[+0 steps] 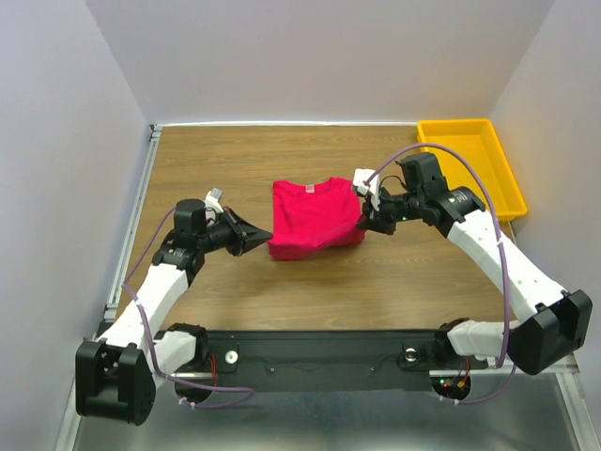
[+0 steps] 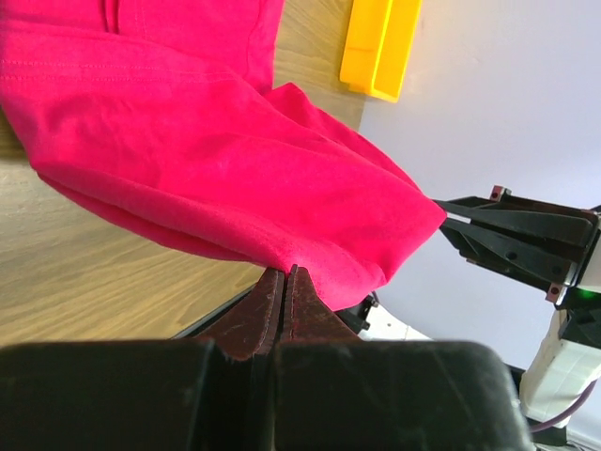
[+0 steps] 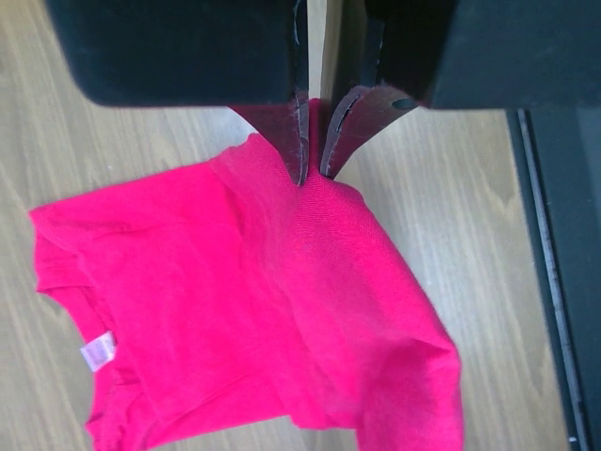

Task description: Fold and stack the t-shirts

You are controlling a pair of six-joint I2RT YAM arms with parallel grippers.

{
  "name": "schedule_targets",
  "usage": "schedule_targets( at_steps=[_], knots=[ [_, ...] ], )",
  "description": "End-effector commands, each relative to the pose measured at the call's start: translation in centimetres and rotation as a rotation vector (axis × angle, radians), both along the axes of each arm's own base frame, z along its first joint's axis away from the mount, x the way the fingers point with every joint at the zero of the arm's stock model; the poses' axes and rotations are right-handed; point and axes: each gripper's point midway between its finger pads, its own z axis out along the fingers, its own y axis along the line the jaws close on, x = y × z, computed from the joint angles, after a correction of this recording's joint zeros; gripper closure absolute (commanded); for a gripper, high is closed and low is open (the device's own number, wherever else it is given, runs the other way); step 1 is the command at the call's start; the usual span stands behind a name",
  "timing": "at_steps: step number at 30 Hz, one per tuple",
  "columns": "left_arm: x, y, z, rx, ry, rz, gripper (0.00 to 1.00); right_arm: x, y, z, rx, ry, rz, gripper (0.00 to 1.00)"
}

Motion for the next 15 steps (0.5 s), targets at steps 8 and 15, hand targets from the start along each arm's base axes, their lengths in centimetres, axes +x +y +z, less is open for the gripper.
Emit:
schedule_targets(
  at_steps=[8, 15],
  knots=[
    [4.2, -1.0, 4.4, -0.014, -0.162, -0.035, 1.0, 4.7, 0.5, 1.9, -0.021, -0.087, -0.08, 0.99],
    [7.2, -1.6, 4.5, -0.003, -0.176, -0.042, 1.0, 7.1, 0.1, 1.5, -0.028, -0.082, -0.139, 0.99]
  ],
)
